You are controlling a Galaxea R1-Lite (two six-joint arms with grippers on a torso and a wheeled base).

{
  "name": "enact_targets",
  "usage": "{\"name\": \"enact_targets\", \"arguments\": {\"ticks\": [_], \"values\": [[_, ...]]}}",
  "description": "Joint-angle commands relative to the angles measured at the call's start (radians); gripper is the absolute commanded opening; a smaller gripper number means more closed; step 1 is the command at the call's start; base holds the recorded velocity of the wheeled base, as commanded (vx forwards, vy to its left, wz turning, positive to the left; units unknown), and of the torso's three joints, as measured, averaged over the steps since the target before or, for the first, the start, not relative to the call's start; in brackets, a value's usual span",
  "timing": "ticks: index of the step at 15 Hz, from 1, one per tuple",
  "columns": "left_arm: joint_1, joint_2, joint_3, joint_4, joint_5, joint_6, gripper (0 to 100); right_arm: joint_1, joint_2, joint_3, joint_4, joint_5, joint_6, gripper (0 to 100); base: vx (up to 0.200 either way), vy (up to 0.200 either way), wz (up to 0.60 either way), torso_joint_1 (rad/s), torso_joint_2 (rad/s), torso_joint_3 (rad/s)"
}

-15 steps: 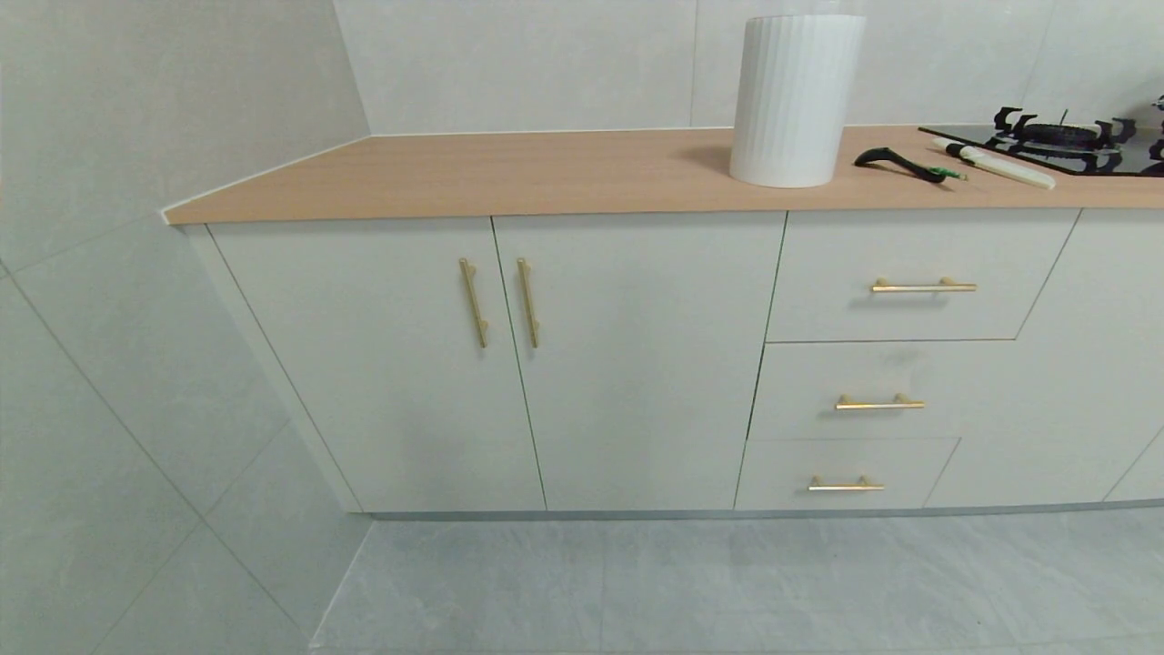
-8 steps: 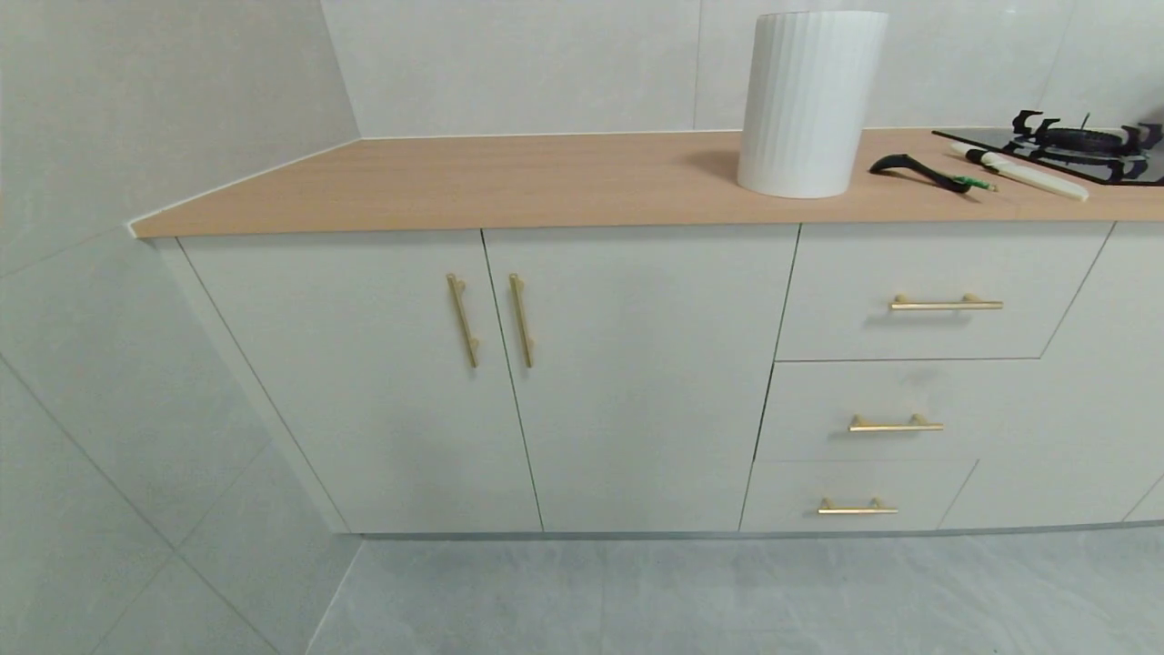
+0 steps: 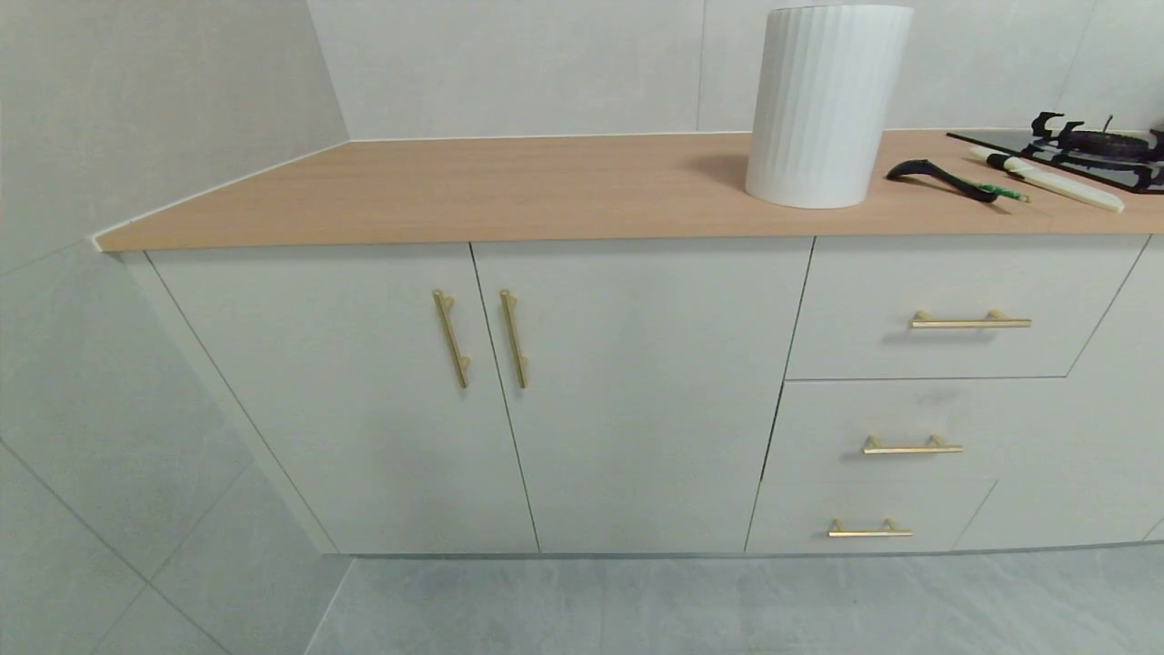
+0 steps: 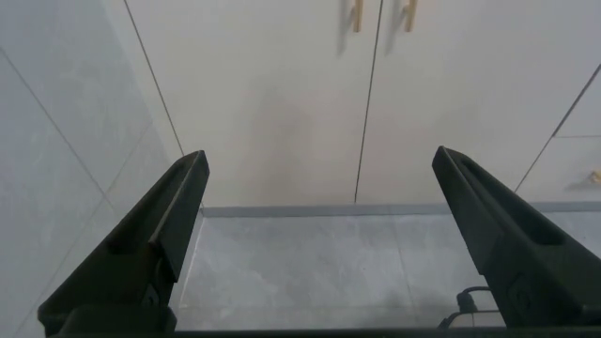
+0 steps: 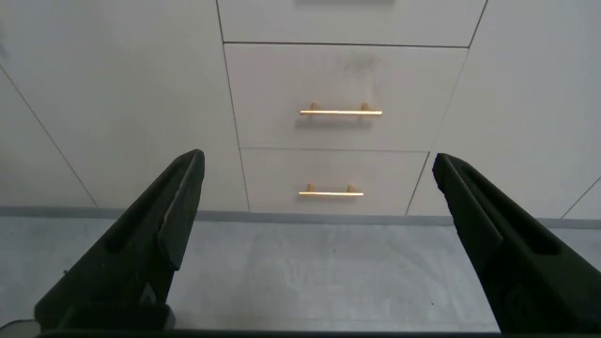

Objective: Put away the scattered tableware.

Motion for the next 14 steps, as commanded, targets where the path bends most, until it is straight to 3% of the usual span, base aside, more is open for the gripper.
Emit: {"name": "enact_targets", "arguments": {"ticks": [1, 2, 14], "values": [[0.000, 0.000, 0.000, 0.000, 0.000, 0.001, 100, 0.000, 0.002, 0.001, 0.000, 0.000, 0.000, 100, 0.000, 0.000, 0.00, 0.000, 0.00, 0.000], [0.000, 0.000, 0.000, 0.000, -0.001, 0.001, 100, 0.000, 0.002, 0.000, 0.000, 0.000, 0.000, 100, 0.000, 0.000, 0.00, 0.000, 0.00, 0.000], [0.000, 0.000, 0.000, 0.000, 0.000, -0.002, 100, 0.000, 0.002, 0.000, 0.000, 0.000, 0.000, 100, 0.000, -0.200, 0.00, 0.003, 0.00, 0.003]]}}
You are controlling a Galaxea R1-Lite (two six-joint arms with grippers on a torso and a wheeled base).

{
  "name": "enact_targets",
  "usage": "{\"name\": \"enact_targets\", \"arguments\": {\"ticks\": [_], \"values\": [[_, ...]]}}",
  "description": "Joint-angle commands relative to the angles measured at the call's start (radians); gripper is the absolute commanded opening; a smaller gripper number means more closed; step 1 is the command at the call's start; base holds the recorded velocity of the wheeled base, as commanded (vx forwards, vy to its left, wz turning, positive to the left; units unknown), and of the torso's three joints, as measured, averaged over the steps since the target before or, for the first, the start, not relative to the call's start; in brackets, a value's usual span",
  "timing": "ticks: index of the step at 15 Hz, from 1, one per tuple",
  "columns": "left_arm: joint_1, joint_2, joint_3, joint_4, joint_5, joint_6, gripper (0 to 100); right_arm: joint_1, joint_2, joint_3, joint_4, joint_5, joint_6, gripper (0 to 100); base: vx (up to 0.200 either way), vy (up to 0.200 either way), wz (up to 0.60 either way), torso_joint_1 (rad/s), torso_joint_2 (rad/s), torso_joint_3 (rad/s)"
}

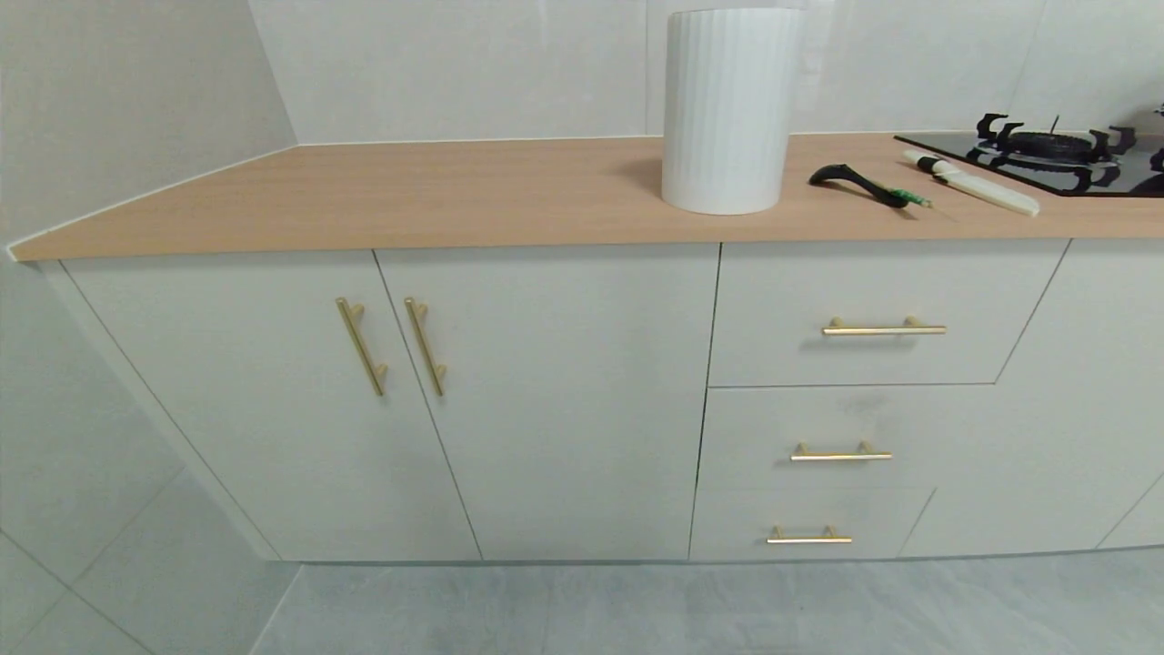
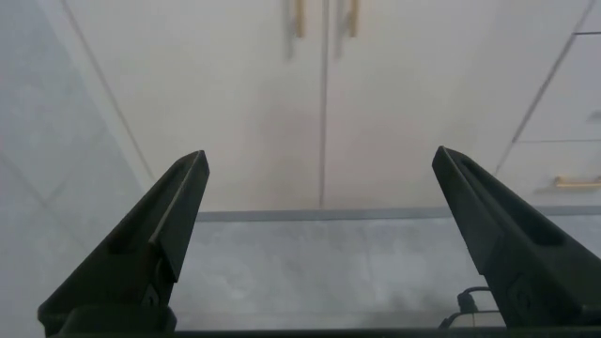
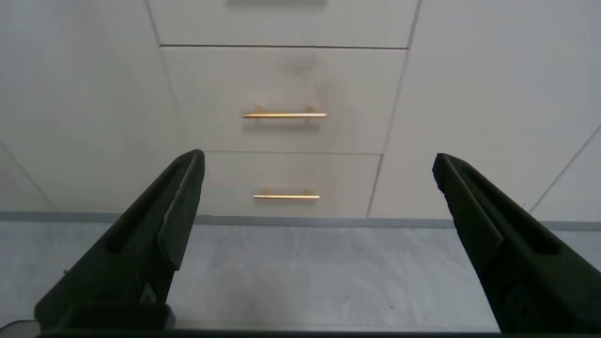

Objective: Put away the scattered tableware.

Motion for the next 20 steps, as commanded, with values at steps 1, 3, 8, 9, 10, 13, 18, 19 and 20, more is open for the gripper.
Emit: {"name": "enact_targets", "arguments": {"ticks": [1, 3, 8, 9, 10, 13, 18, 19, 20], "values": [[0.001, 0.000, 0.000, 0.000, 0.000, -0.001, 100, 0.000, 0.002, 0.000, 0.000, 0.000, -0.001, 100, 0.000, 0.000, 0.00, 0.000, 0.00, 0.000], [0.001, 0.000, 0.000, 0.000, 0.000, -0.005, 100, 0.000, 0.002, 0.000, 0.000, 0.000, -0.001, 100, 0.000, 0.000, 0.00, 0.000, 0.00, 0.000], [0.001, 0.000, 0.000, 0.000, 0.000, -0.005, 100, 0.000, 0.002, 0.000, 0.000, 0.000, 0.002, 100, 0.000, 0.000, 0.00, 0.000, 0.00, 0.000], [0.001, 0.000, 0.000, 0.000, 0.000, -0.005, 100, 0.000, 0.002, 0.000, 0.000, 0.000, 0.002, 100, 0.000, 0.000, 0.00, 0.000, 0.00, 0.000], [0.001, 0.000, 0.000, 0.000, 0.000, -0.005, 100, 0.000, 0.002, 0.000, 0.000, 0.000, 0.002, 100, 0.000, 0.000, 0.00, 0.000, 0.00, 0.000], [0.001, 0.000, 0.000, 0.000, 0.000, -0.005, 100, 0.000, 0.002, 0.001, 0.000, 0.003, -0.004, 100, 0.000, 0.000, 0.00, 0.000, 0.00, 0.000], [0.001, 0.000, 0.000, 0.000, 0.000, -0.005, 100, 0.018, 0.095, 0.000, -0.001, 0.008, -0.039, 100, 0.000, 0.000, 0.00, 0.000, 0.00, 0.000], [0.001, 0.000, 0.000, 0.000, 0.000, -0.005, 100, 0.025, 0.110, -0.002, -0.001, 0.008, -0.054, 100, 0.000, 0.000, 0.00, 0.000, 0.00, 0.000], [0.001, 0.000, 0.000, 0.000, 0.000, -0.005, 100, 0.028, 0.114, -0.045, -0.003, 0.022, -0.045, 100, 0.000, 0.000, 0.00, 0.000, 0.00, 0.000]]}}
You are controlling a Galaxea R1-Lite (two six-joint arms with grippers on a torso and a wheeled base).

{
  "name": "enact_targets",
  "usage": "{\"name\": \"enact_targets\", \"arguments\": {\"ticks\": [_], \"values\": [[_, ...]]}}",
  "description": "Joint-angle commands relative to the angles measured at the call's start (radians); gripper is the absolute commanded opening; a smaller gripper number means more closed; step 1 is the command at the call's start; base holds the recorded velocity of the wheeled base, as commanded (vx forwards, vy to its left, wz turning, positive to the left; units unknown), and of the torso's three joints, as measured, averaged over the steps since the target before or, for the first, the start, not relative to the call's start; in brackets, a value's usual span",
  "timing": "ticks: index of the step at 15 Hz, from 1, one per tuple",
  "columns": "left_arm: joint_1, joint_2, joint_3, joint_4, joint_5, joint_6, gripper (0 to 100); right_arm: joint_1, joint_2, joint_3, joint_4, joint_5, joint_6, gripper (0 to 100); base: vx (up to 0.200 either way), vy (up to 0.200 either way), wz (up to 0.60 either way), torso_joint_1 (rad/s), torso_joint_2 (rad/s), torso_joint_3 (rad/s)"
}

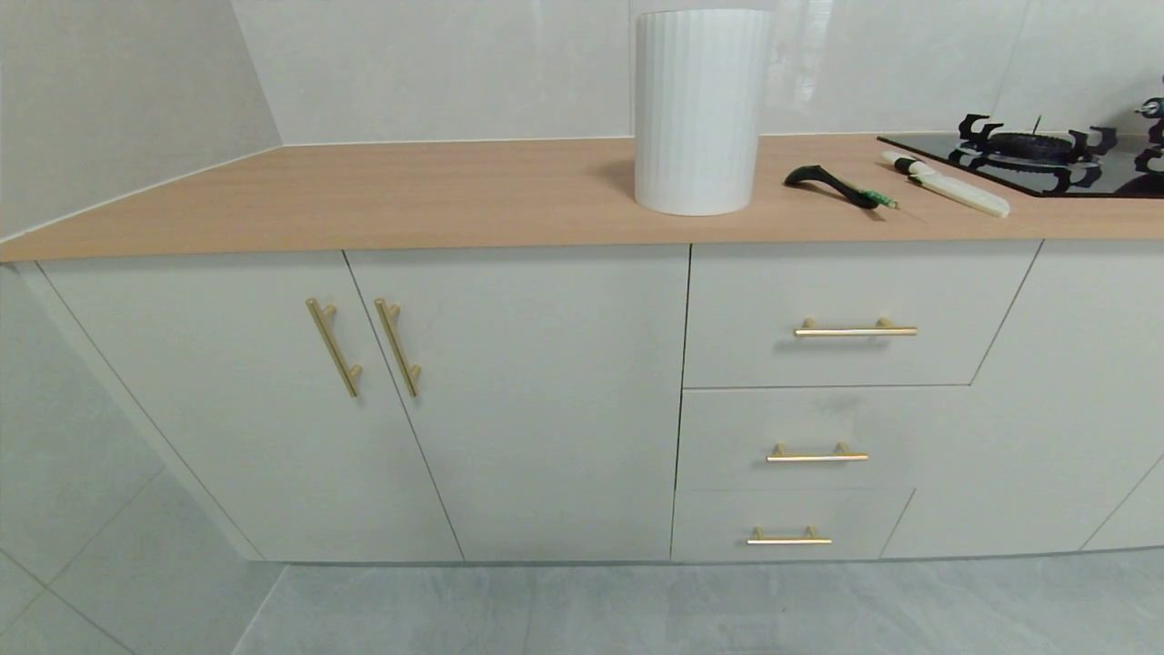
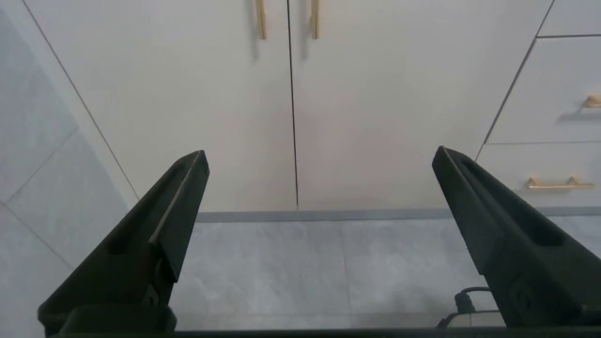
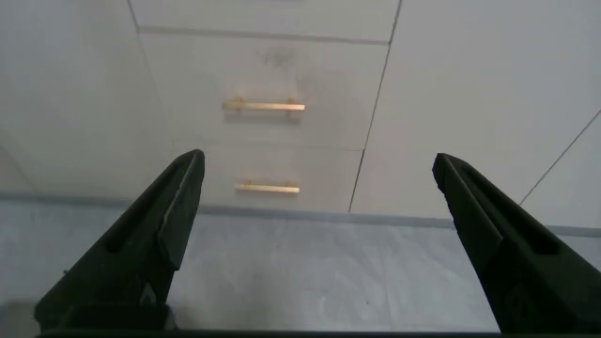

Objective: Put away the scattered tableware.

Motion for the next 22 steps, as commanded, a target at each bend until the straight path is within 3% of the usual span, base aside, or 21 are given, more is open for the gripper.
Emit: {"name": "enact_targets", "arguments": {"ticks": [1, 6, 10, 15, 20, 22], "values": [[0.000, 0.000, 0.000, 0.000, 0.000, 0.000, 100, 0.021, 0.073, -0.141, 0.005, 0.054, 0.040, 100, 0.000, 0.000, 0.00, 0.000, 0.00, 0.000], [0.000, 0.000, 0.000, 0.000, 0.000, 0.000, 100, 0.079, 0.608, -0.324, 0.012, 0.159, 0.051, 100, 0.000, 0.000, 0.00, 0.000, 0.00, 0.000], [0.000, 0.000, 0.000, 0.000, 0.000, 0.000, 100, 0.144, 1.070, -0.505, -0.089, 0.156, 0.058, 100, 0.000, 0.000, 0.00, 0.000, 0.00, 0.000], [0.000, 0.000, 0.000, 0.000, 0.000, 0.000, 100, 0.153, 1.512, -0.651, -0.158, 0.154, 0.051, 100, 0.000, 0.000, 0.00, 0.000, 0.00, 0.000], [0.000, 0.000, 0.000, 0.000, 0.000, 0.000, 100, 0.148, 1.833, -0.691, -0.454, 0.151, 0.054, 100, 0.000, 0.000, 0.00, 0.000, 0.00, 0.000], [0.000, 0.000, 0.000, 0.000, 0.000, 0.000, 100, 0.148, 1.968, -0.769, -0.534, 0.116, 0.052, 100, 0.000, 0.000, 0.00, 0.000, 0.00, 0.000]]}}
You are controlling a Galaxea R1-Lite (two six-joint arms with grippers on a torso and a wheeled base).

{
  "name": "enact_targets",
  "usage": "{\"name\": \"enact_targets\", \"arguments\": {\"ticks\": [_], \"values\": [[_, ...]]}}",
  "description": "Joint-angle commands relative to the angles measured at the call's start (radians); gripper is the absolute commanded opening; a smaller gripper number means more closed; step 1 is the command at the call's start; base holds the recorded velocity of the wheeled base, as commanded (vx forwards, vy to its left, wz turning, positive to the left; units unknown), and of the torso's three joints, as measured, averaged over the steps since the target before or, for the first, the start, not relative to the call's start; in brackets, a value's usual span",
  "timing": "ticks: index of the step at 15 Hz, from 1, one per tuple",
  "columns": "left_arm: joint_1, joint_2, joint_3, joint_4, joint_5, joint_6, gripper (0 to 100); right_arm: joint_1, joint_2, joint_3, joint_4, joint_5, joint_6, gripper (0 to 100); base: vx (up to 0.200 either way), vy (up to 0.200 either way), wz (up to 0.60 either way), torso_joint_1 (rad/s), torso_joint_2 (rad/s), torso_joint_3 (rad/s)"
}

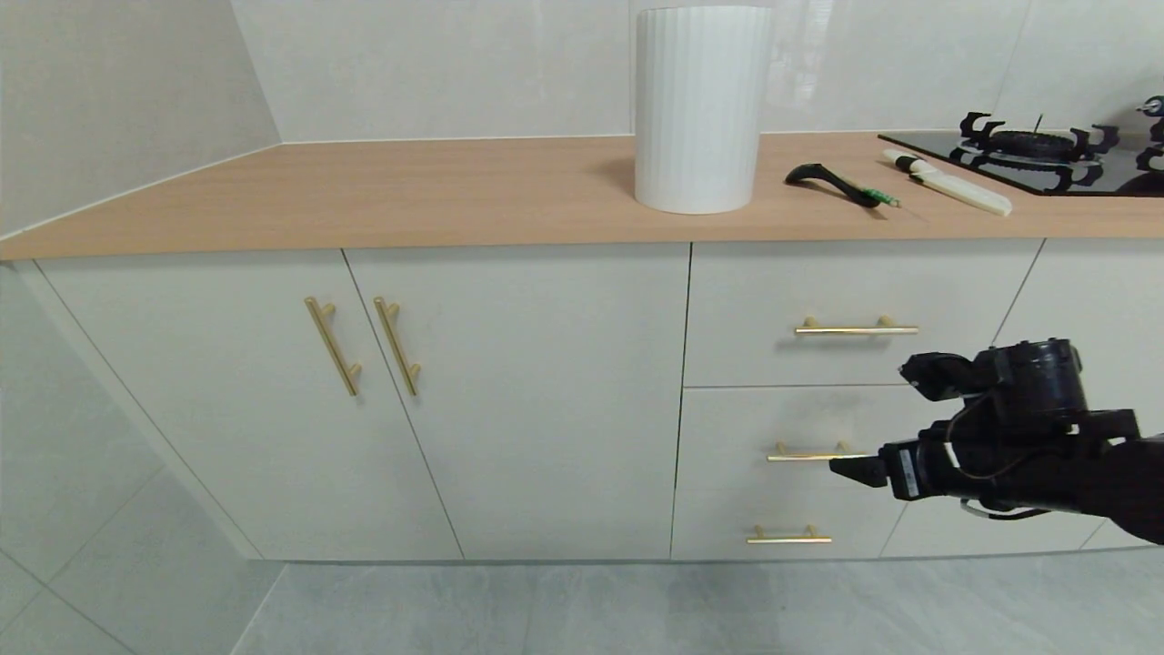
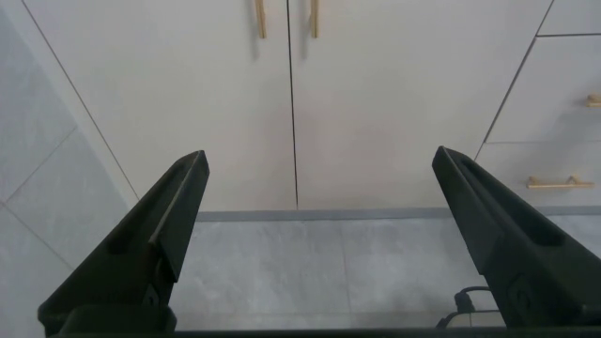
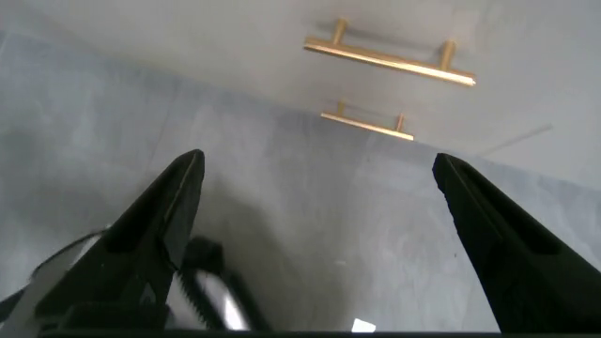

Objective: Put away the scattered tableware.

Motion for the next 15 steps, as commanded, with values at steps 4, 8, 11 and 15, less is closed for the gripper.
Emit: {"name": "enact_targets", "arguments": {"ticks": [4, 8, 11, 15], "values": [[0.000, 0.001, 0.000, 0.000, 0.000, 0.000, 100, -0.020, 0.303, -0.134, -0.114, -0.082, -0.002, 100, 0.000, 0.000, 0.00, 0.000, 0.00, 0.000], [0.000, 0.001, 0.000, 0.000, 0.000, 0.000, 100, -0.039, 0.406, -0.147, -0.290, -0.116, 0.000, 100, 0.000, 0.000, 0.00, 0.000, 0.00, 0.000], [0.000, 0.001, 0.000, 0.000, 0.000, 0.000, 100, -0.045, 0.455, -0.181, -0.330, -0.157, 0.004, 100, 0.000, 0.000, 0.00, 0.000, 0.00, 0.000], [0.000, 0.001, 0.000, 0.000, 0.000, 0.000, 100, -0.054, 0.498, -0.221, -0.379, -0.225, 0.006, 100, 0.000, 0.000, 0.00, 0.000, 0.00, 0.000]]}}
